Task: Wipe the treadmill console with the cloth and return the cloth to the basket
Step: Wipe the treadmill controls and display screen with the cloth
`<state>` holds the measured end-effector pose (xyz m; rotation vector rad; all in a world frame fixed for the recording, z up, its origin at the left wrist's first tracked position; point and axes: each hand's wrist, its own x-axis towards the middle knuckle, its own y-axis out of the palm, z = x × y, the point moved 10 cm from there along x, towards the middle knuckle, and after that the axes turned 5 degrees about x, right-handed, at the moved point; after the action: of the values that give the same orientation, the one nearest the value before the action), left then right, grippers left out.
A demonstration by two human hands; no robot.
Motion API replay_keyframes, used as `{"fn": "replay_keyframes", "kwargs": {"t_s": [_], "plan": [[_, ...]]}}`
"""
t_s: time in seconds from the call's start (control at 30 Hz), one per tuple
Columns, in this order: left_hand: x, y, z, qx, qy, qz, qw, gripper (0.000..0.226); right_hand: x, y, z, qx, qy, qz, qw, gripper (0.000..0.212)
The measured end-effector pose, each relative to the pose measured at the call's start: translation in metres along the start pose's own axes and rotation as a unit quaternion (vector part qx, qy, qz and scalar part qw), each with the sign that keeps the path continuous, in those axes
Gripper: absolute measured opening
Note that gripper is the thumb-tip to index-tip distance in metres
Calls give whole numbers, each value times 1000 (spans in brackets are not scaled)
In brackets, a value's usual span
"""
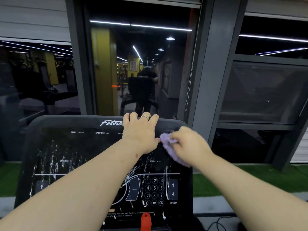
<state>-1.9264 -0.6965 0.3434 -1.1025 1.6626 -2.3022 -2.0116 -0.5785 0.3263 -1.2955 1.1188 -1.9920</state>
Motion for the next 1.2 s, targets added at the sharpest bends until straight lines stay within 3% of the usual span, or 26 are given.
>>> {"fn": "replay_keyframes", "kwargs": {"t_s": [0.07,0.13,0.23,0.3,0.43,0.53,0.57,0.63,0.73,0.87,0.9,1.03,1.13,1.2], "plan": [[0,1,0,1,0,11,1000,79,9,-24,-21,2,62,-69,996,19],[0,2,0,1,3,15,1000,77,-2,-21,-14,-3,63,-93,994,16],[0,1,4,-14,5,8,1000,67,-23,9,14,9,-11,-6,1000,20],[0,0,8,-24,11,11,1000,67,-8,0,1,3,2,4,1000,20],[-1,-3,17,-41,39,47,997,83,-6,-21,-8,6,97,-110,989,7],[0,-9,23,-51,73,37,995,85,-23,17,37,16,2,-49,999,16],[0,-10,25,-49,84,29,995,83,-21,22,39,0,-16,-31,999,10],[-2,-11,33,-54,92,23,994,79,-1,13,23,-9,4,-37,999,12],[-6,-11,54,-60,67,11,996,76,-1,-2,15,8,82,-113,990,13],[-11,-13,81,-48,33,-16,998,71,-13,40,70,-12,-36,-25,999,10],[-12,-13,87,-45,29,-17,998,70,-3,36,61,-3,-15,-4,1000,10],[-17,-13,97,-31,40,-17,999,73,9,10,37,47,92,-112,988,15],[-21,-15,95,-30,64,-35,997,76,-12,40,96,35,-8,-69,997,8],[-22,-15,95,-16,82,-41,996,80,-5,40,100,23,-40,-31,998,8]]}}
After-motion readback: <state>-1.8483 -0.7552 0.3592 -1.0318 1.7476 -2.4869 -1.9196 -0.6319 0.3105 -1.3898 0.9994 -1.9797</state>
